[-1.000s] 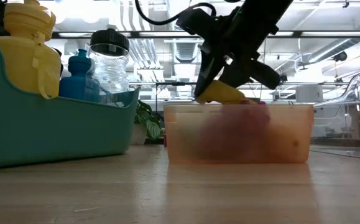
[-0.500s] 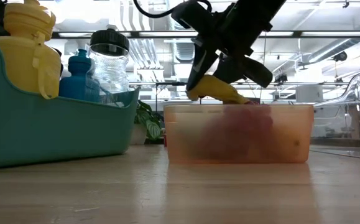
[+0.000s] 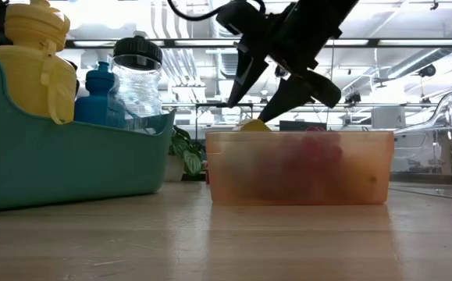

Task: Pick & Place Food Item
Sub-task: Put the yellow banana into the orange bin, then put the red tuna can into the transparent bin

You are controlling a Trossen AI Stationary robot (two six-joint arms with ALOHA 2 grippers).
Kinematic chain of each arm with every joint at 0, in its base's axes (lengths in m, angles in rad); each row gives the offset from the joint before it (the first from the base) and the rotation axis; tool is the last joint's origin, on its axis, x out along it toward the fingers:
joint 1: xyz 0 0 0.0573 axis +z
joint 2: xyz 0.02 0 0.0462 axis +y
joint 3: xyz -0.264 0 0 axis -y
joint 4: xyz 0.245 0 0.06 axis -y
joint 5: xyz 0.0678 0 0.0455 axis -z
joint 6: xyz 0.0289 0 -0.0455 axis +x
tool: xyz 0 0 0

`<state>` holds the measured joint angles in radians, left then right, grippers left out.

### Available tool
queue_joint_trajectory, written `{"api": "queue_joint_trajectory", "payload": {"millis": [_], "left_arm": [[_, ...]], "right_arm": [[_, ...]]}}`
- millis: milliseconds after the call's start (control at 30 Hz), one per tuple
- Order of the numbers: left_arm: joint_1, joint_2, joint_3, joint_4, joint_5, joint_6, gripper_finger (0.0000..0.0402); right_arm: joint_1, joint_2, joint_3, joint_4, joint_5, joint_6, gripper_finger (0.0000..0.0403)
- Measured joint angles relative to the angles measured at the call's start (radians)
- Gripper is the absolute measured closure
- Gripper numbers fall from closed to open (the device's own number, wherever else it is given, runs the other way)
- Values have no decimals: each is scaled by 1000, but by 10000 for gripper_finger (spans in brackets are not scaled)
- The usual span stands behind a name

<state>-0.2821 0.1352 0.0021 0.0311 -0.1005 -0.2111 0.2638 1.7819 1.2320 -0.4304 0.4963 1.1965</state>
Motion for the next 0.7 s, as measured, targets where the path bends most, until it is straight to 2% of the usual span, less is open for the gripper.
{"api": "queue_joint_trajectory", "payload": {"millis": [333,700], "left_arm": [[0,-1,0,0,0,0,380],[0,11,0,0,0,0,380]], "right_arm": [[0,-117,44,-58,111,-140,158],[0,-247,56,-139,139,-249,158]]}}
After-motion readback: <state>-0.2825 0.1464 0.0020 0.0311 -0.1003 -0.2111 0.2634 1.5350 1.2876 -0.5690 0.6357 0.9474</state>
